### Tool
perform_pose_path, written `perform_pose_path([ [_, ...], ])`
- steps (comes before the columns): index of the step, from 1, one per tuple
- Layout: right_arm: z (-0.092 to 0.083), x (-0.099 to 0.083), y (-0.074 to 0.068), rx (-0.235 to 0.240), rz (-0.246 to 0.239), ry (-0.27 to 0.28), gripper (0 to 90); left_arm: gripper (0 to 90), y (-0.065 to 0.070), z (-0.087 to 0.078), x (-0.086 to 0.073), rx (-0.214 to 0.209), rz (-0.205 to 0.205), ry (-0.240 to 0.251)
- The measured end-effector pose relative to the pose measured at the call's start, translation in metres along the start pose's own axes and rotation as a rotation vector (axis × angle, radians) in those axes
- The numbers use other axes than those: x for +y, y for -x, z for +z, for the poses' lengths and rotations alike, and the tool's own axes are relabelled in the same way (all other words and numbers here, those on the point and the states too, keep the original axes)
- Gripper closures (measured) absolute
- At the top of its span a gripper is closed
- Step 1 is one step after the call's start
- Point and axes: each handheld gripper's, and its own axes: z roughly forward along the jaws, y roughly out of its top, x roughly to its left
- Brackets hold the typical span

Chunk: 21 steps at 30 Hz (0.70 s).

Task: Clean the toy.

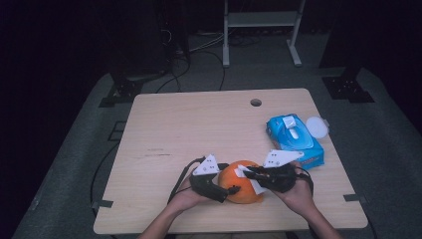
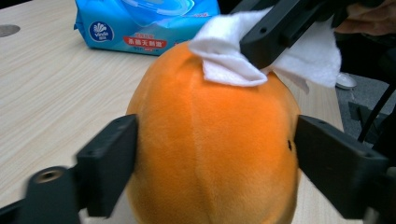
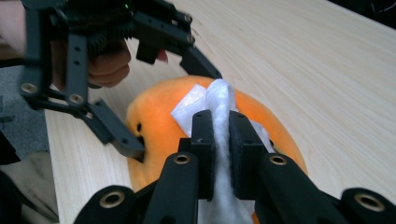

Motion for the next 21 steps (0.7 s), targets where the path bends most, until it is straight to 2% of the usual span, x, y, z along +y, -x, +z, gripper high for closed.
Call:
perform_pose_path([
  [1,0.000,0.002,-0.002,0.002,-0.004,0.005,81.0,19.6,0.002,0.000,0.001,0.007,0.014,-0.001],
  [3,0.001,0.007,-0.009,0.023,-0.020,0.010,81.0,21.9,0.008,0.001,0.004,0.026,0.068,-0.006],
  [6,0.008,0.015,-0.022,0.067,-0.059,0.014,81.0,22.3,0.022,0.005,0.009,0.053,0.177,-0.024],
  [7,0.009,0.017,-0.026,0.065,-0.076,0.010,81.1,22.3,0.025,0.006,0.009,0.065,0.212,-0.033],
  [8,0.009,0.019,-0.028,0.057,-0.093,0.002,81.1,22.3,0.027,0.005,0.009,0.070,0.228,-0.040],
  [10,0.007,0.019,-0.026,0.041,-0.103,0.000,81.1,22.8,0.025,0.005,0.007,0.066,0.220,-0.033],
  [13,-0.001,0.015,-0.016,-0.006,-0.089,-0.003,81.1,22.8,0.022,0.004,0.005,0.056,0.188,-0.020],
  [15,-0.005,0.011,-0.008,0.003,-0.055,0.001,81.2,22.7,0.023,0.006,0.007,0.057,0.197,-0.024],
  [17,-0.003,0.012,-0.012,0.004,-0.060,-0.006,81.2,22.3,0.026,0.008,0.009,0.063,0.218,-0.030],
  [20,0.006,0.017,-0.028,0.073,-0.087,0.000,81.1,22.4,0.030,0.009,0.009,0.057,0.246,-0.033],
  [21,0.009,0.019,-0.032,0.076,-0.099,-0.006,81.1,22.4,0.032,0.009,0.009,0.060,0.262,-0.041],
])
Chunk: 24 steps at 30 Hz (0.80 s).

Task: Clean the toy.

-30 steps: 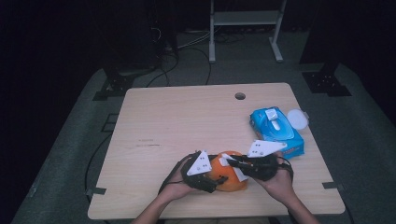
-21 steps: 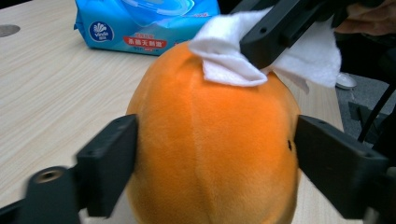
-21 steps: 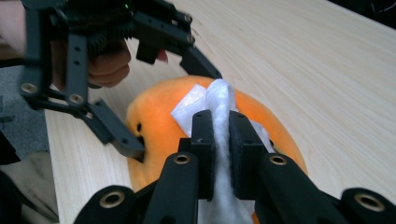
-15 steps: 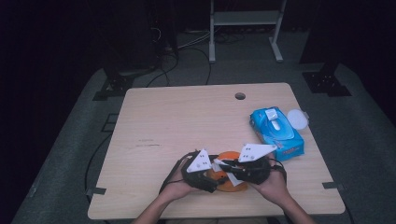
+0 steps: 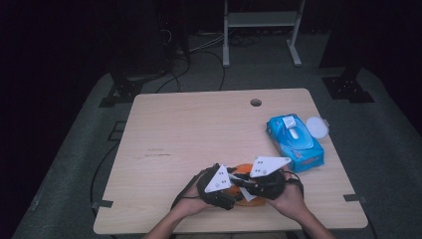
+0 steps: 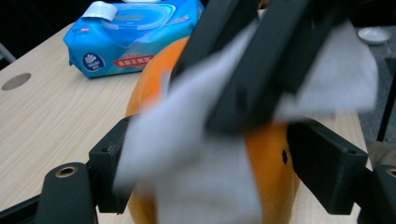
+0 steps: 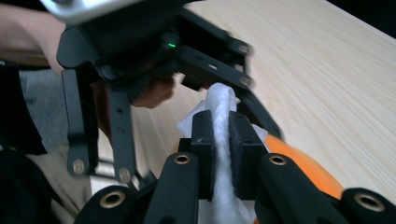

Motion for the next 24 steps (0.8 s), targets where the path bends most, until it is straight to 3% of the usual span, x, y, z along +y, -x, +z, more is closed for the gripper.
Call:
perform_pose_path([
  [2,0.005,0.003,-0.003,-0.009,-0.027,-0.016,81.2,22.6,0.000,-0.001,-0.001,0.004,-0.001,-0.002],
  [6,-0.006,-0.001,0.010,-0.066,-0.006,-0.011,81.2,23.2,-0.002,-0.002,-0.003,0.000,-0.015,0.002],
  [9,-0.022,-0.012,0.027,-0.121,0.042,-0.010,81.2,23.3,-0.005,-0.002,-0.008,-0.012,-0.046,0.012],
  [12,-0.028,-0.022,0.036,-0.115,0.091,-0.001,81.2,23.4,-0.007,-0.002,-0.010,-0.020,-0.056,0.017],
  [14,-0.027,-0.023,0.036,-0.114,0.094,0.000,81.2,23.3,-0.008,-0.001,-0.010,-0.028,-0.061,0.019],
  [15,-0.026,-0.022,0.033,-0.118,0.081,-0.003,81.3,20.5,-0.010,-0.002,-0.009,-0.057,-0.097,0.011],
  [17,-0.023,-0.019,0.028,-0.109,0.069,-0.002,81.3,15.8,-0.014,-0.005,-0.006,-0.067,-0.150,0.017],
  [19,-0.017,-0.017,0.020,-0.066,0.055,0.011,81.2,14.0,-0.018,-0.008,-0.004,-0.078,-0.205,0.062],
  [20,-0.015,-0.015,0.017,-0.050,0.046,0.015,81.2,14.1,-0.018,-0.007,-0.004,-0.079,-0.204,0.061],
  [22,-0.010,-0.010,0.010,-0.050,0.013,-0.006,81.1,19.1,-0.016,-0.006,-0.006,-0.066,-0.156,0.035],
  [23,-0.009,-0.009,0.008,-0.066,-0.007,-0.015,81.2,22.1,-0.016,-0.006,-0.008,-0.069,-0.154,0.034],
  [24,-0.010,-0.009,0.009,-0.069,-0.006,-0.017,81.2,23.5,-0.018,-0.007,-0.010,-0.077,-0.178,0.041],
])
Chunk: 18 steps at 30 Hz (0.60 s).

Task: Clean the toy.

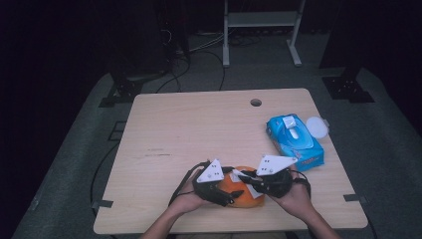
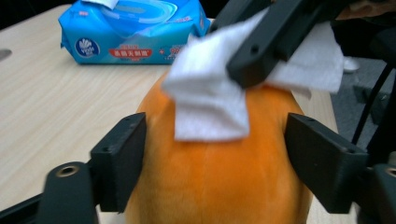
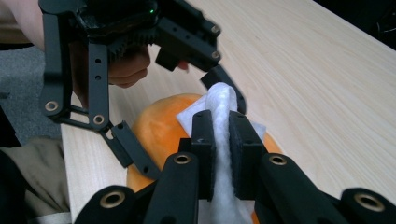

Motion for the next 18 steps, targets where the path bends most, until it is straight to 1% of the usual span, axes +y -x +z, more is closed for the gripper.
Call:
perform_pose_path([
  [3,-0.006,-0.004,0.008,-0.014,0.015,0.001,81.2,25.6,-0.005,-0.001,-0.003,0.006,-0.020,-0.004],
  [6,-0.012,-0.012,0.016,-0.044,0.038,-0.006,81.3,25.6,-0.012,-0.004,-0.009,0.006,-0.065,0.003],
  [7,-0.013,-0.015,0.020,-0.045,0.051,-0.004,81.3,25.6,-0.014,-0.005,-0.010,0.003,-0.072,0.004],
  [9,-0.017,-0.020,0.026,-0.046,0.073,-0.001,81.2,25.6,-0.013,-0.005,-0.010,0.006,-0.069,0.006],
  [11,-0.018,-0.021,0.028,-0.050,0.079,-0.002,81.3,25.6,-0.012,-0.004,-0.009,0.009,-0.063,0.005],
  [13,-0.021,-0.022,0.029,-0.072,0.074,-0.011,81.2,25.6,-0.012,-0.004,-0.010,0.008,-0.064,0.006],
  [16,-0.021,-0.022,0.029,-0.067,0.080,-0.009,81.2,25.5,-0.012,-0.004,-0.010,0.009,-0.069,0.004],
  [17,-0.020,-0.021,0.028,-0.059,0.091,-0.001,81.2,25.5,-0.012,-0.004,-0.010,0.009,-0.069,0.003],
  [18,-0.020,-0.020,0.027,-0.054,0.092,0.007,81.3,25.4,-0.012,-0.003,-0.010,0.008,-0.075,0.003],
])
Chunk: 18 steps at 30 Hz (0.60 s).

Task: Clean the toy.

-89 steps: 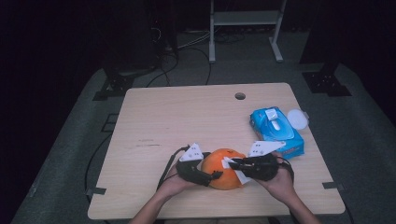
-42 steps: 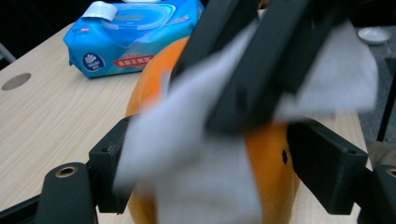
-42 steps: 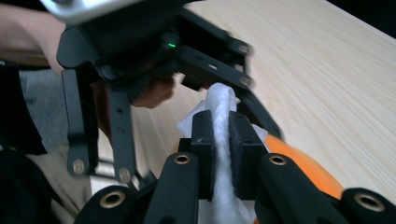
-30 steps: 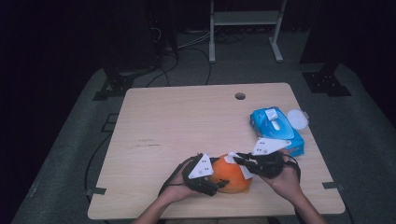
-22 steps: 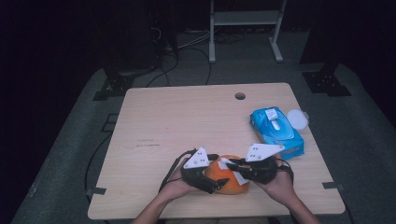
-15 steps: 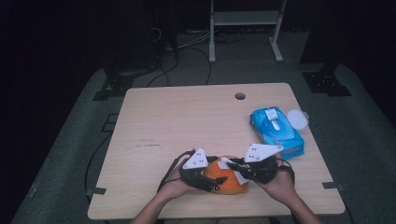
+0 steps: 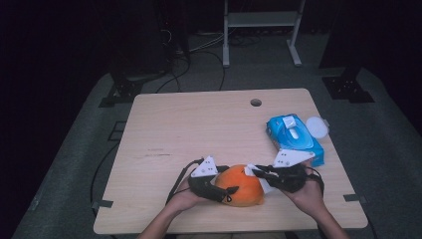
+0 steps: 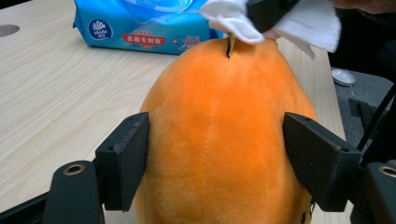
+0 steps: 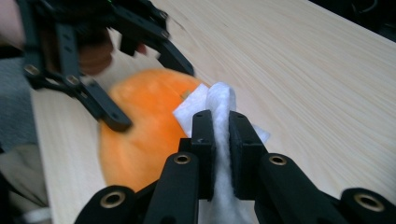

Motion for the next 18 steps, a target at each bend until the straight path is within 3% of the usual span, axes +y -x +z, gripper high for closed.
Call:
perform_pose_path([
  [2,0.003,0.004,-0.006,0.031,-0.006,0.010,81.3,25.2,-0.001,0.001,0.000,0.001,-0.004,-0.003],
  [5,0.008,0.009,-0.015,0.014,-0.055,-0.015,81.2,25.2,-0.002,0.000,0.000,0.001,-0.001,-0.006],
  [8,0.006,0.005,-0.007,0.005,-0.035,-0.013,81.2,25.3,-0.006,-0.002,-0.002,-0.004,-0.023,0.006],
  [11,0.001,-0.006,0.009,0.019,0.039,0.002,81.2,25.3,-0.007,-0.002,-0.003,-0.007,-0.026,0.006],
  [14,-0.003,-0.010,0.016,-0.028,0.041,-0.015,81.3,25.2,-0.008,-0.004,-0.004,-0.004,-0.021,-0.004],
  [18,-0.002,-0.008,0.012,-0.007,0.041,0.002,81.3,24.6,-0.011,-0.005,-0.006,-0.005,-0.044,0.002],
])
